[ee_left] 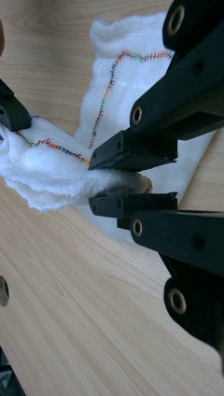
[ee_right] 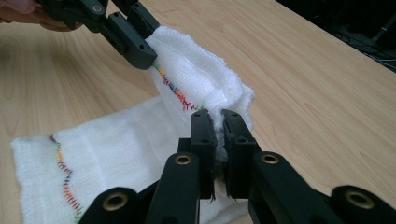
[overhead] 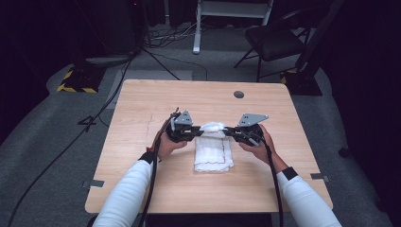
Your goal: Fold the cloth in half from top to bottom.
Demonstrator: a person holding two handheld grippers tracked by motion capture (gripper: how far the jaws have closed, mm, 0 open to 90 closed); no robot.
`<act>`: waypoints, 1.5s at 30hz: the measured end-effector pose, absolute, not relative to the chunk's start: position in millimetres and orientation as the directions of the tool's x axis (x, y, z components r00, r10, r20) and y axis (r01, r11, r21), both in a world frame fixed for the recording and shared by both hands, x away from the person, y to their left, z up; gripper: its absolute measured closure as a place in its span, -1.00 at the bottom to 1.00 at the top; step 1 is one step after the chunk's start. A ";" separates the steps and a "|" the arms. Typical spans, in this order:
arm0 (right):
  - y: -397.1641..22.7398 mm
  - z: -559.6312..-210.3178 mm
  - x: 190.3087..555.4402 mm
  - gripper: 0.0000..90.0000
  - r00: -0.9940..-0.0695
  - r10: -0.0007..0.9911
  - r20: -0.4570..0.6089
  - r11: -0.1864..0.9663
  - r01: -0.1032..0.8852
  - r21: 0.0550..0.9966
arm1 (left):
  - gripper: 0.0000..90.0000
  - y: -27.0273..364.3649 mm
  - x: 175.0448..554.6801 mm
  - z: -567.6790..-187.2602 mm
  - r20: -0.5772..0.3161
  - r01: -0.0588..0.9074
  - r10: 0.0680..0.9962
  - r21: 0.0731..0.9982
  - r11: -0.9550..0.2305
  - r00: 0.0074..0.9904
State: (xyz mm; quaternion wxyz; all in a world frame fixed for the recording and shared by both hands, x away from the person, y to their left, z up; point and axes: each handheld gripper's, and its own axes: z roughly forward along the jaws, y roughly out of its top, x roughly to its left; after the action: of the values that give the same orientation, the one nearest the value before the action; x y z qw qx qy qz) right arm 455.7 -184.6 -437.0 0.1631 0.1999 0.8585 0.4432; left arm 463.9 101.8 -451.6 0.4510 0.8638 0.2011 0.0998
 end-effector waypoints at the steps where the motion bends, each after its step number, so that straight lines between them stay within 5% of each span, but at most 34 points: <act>1: -184.8 -436.7 454.3 0.89 -0.869 0.484 -0.104 0.527 0.195 0.827 | 0.74 101.1 462.5 -451.4 -0.002 0.252 0.433 0.816 -0.520 0.901; 45: -195.1 -456.5 401.8 0.88 -0.944 0.326 -0.055 0.591 0.158 0.791 | 0.77 91.1 400.3 -464.4 0.115 0.130 0.313 0.739 -0.661 0.943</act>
State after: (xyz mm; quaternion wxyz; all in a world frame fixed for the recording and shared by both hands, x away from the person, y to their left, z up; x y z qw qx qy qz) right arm 401.8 -195.1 -456.5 0.0972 0.1364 0.8867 0.4309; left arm 400.3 91.1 -464.4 0.3929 0.9039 0.1226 0.1167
